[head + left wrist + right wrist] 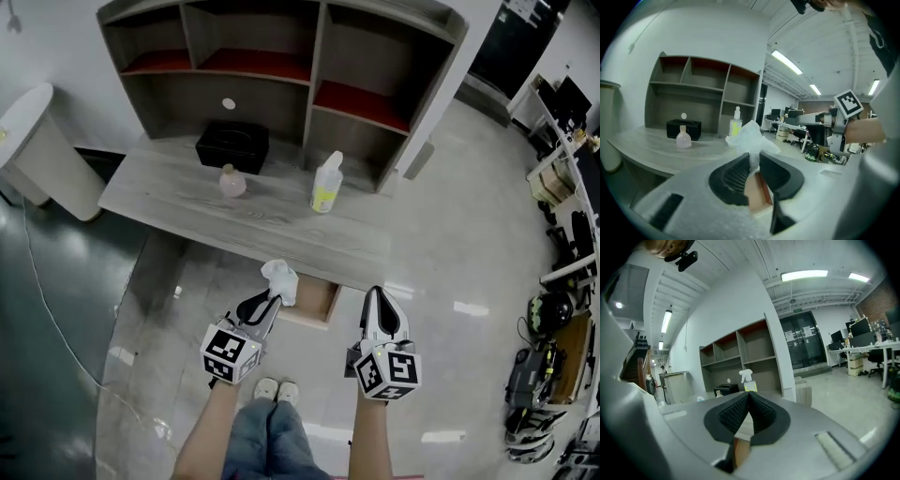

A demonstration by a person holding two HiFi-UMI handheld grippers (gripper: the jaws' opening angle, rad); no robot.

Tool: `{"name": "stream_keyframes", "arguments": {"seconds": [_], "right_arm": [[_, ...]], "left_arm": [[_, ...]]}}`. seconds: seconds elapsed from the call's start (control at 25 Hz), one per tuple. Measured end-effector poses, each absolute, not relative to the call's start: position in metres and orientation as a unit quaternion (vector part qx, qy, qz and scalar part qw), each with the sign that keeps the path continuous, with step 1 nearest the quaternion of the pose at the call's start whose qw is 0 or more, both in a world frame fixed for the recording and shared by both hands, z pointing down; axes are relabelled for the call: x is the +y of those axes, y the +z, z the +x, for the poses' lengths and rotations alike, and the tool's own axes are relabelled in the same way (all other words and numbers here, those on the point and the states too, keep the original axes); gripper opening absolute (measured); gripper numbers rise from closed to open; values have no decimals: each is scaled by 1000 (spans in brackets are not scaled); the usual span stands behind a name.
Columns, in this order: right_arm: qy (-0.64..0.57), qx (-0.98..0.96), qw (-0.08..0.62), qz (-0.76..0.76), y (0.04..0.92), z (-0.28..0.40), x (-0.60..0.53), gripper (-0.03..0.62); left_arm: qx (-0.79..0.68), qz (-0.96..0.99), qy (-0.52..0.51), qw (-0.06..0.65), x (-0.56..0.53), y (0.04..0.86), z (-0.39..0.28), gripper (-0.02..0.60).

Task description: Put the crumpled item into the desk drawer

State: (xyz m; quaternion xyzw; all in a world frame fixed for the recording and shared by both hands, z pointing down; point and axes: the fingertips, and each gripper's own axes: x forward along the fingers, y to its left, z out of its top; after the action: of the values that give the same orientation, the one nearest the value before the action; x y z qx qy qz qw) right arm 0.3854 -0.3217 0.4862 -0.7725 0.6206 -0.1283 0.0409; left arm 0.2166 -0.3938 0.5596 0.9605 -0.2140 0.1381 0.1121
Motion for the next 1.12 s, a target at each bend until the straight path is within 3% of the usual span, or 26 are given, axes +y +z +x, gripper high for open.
{"name": "stream_keyframes", "arguments": {"seconds": [0.56,0.72,0.92,1.12], "right_arm": [[-227,596,5,-770,655,383,-315,12],[-238,591,6,-770,672,384,-308,12],[-228,593,16,-772,660,386,-308,12],[-193,599,45,-776,596,395,-319,12]], "left_arm": [[-186,933,252,176,-400,750,277,79],[-173,923,275,208,-398,782,289,145],[-178,923,270,208,-389,769,277,170],[-209,937,216,178,-405,682,259,120]]}}
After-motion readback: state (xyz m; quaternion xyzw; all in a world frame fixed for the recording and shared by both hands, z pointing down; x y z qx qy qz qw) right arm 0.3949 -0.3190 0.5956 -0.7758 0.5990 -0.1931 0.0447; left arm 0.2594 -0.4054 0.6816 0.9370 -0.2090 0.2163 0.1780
